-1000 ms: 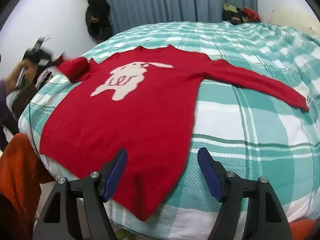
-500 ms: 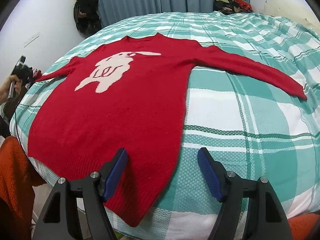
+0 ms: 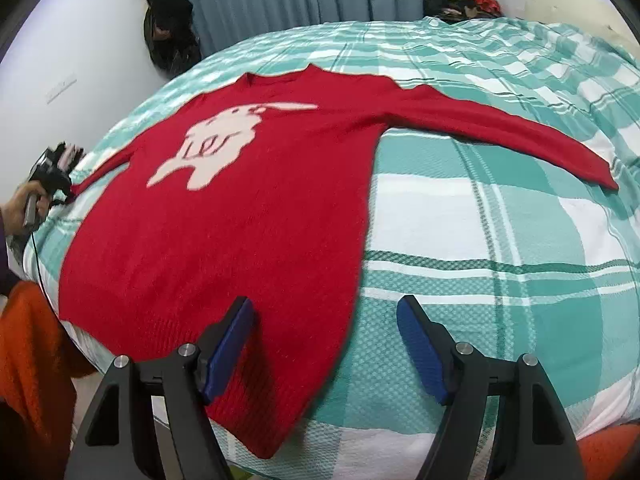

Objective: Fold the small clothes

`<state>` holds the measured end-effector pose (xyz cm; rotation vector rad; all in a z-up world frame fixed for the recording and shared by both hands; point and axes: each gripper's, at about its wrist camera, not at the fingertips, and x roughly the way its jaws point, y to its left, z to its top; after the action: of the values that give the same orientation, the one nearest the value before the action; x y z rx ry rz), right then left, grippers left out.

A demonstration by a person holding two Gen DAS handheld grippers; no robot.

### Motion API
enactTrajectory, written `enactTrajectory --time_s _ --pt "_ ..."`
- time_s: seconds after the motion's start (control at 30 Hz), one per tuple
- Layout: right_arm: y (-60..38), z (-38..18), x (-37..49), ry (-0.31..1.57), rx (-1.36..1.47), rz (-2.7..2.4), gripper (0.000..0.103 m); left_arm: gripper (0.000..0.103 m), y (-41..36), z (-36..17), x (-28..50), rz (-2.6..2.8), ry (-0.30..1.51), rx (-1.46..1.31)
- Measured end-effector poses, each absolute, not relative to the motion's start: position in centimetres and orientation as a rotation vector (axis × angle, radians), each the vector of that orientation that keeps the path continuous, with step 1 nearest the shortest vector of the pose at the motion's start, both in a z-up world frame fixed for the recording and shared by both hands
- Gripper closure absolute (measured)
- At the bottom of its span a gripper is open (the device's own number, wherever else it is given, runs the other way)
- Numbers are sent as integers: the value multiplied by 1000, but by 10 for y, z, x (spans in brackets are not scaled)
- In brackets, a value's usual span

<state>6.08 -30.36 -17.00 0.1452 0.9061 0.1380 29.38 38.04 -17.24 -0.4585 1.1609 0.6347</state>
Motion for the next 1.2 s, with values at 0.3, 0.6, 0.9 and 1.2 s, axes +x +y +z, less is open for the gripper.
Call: enactTrajectory --time_s 0.3,0.6,0.9,1.2 --pt "-314 -134 38 714 172 82 26 17 249 -108 188 322 969 -440" --pt "-261 -161 42 827 127 186 26 13 39 -149 117 -95 1000 -198" --pt "-252 -197 43 925 88 210 16 1 24 -174 112 -162 972 25" --pt "-244 -199 47 939 64 229 3 1 18 -181 98 -194 964 13"
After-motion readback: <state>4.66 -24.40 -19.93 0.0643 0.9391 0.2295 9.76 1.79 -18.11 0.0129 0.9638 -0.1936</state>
